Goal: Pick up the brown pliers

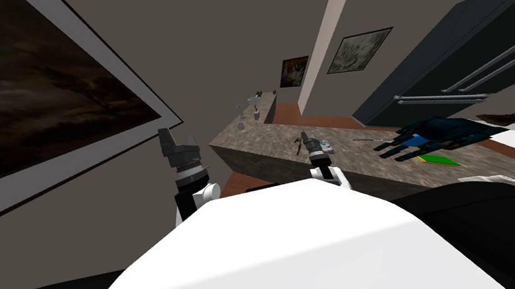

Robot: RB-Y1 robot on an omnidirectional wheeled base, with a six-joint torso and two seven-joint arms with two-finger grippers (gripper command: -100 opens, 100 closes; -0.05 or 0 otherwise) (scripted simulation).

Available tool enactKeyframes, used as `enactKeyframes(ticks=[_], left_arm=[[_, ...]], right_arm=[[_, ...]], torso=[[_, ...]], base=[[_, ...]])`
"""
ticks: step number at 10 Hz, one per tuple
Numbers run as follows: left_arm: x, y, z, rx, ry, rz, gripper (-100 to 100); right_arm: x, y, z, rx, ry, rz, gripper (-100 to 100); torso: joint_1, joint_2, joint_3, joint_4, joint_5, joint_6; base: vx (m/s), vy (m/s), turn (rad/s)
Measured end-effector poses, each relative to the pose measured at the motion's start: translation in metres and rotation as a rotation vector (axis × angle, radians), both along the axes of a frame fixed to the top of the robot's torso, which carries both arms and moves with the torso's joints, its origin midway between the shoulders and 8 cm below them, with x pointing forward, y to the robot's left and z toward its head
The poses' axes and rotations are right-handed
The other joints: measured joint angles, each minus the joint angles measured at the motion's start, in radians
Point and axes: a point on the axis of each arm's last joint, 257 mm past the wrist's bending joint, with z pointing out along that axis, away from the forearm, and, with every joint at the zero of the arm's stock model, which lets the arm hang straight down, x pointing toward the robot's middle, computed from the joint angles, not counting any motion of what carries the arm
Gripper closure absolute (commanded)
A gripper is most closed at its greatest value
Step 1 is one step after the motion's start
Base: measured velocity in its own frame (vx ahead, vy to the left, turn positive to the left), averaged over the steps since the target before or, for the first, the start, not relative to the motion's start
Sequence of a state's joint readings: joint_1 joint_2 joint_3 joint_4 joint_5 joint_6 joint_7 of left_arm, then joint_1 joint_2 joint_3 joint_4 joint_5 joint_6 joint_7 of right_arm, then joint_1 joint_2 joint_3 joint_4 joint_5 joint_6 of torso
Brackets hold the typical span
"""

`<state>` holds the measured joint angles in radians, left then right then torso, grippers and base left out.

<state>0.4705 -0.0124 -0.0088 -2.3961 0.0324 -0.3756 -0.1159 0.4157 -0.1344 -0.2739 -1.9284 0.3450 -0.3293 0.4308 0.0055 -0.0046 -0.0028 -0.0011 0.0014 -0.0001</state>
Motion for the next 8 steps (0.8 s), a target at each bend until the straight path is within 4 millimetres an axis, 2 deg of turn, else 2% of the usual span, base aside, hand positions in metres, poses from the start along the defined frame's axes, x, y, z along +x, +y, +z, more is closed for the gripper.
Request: enactKeyframes(ticks=[8], left_arm=[[0.000, 0.000, 0.000, 0.000, 0.000, 0.000, 0]], right_arm=[[0.001, -0.062, -0.059, -0.266, 0.192, -0.176, -100]], torso=[[-0.002, 0.001, 0.001, 0.000, 0.000, 0.000]], base=[[0.052, 0.086, -0.052]])
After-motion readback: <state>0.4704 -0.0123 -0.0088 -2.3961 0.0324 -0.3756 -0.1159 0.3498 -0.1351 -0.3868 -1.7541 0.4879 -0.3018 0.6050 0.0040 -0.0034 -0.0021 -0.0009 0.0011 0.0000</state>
